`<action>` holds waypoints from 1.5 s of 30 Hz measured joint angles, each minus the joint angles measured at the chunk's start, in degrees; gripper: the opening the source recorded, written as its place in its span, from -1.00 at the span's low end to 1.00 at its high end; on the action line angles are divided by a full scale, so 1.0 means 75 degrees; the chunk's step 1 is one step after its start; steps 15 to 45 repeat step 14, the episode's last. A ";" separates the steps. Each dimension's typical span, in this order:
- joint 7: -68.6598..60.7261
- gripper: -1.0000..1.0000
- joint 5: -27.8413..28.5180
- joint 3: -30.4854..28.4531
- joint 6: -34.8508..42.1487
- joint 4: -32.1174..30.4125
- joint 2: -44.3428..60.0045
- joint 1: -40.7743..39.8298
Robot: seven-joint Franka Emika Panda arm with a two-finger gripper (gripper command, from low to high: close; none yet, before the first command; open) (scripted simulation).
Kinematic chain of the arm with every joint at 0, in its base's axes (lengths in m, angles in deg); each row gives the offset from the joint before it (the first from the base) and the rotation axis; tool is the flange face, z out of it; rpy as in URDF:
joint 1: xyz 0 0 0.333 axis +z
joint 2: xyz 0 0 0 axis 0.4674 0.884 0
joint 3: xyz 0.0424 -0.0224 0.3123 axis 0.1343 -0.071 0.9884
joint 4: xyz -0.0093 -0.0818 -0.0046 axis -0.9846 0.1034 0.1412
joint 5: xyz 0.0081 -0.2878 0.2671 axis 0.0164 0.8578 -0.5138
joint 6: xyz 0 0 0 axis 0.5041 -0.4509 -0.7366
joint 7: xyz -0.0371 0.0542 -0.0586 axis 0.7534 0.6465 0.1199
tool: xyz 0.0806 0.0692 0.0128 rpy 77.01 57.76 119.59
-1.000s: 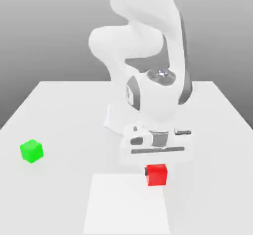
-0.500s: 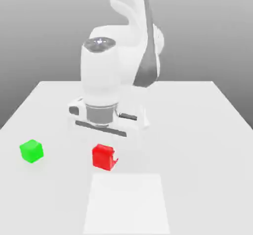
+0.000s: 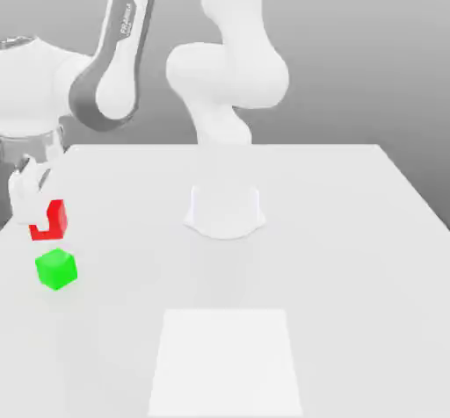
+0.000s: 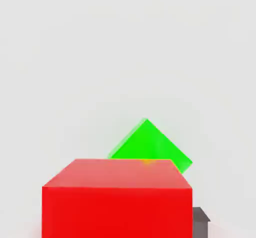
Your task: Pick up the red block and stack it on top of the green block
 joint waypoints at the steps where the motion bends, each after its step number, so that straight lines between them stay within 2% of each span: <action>1: -0.0081 -1.00 -0.0123 -0.0024 -0.0090 0.0016 0.0108 0.0033; 7: -0.0739 -1.00 -0.1061 -0.0100 -0.0793 0.0065 0.0913 0.0335; 11: -0.1316 -1.00 -0.1875 0.0234 -0.1347 0.0061 0.1550 0.0167; 12: -0.1463 1.00 -0.2085 0.0338 -0.1485 0.0057 0.1710 0.0101; 45: -0.1463 1.00 -0.2085 0.0338 -0.1485 0.0057 0.1710 0.0101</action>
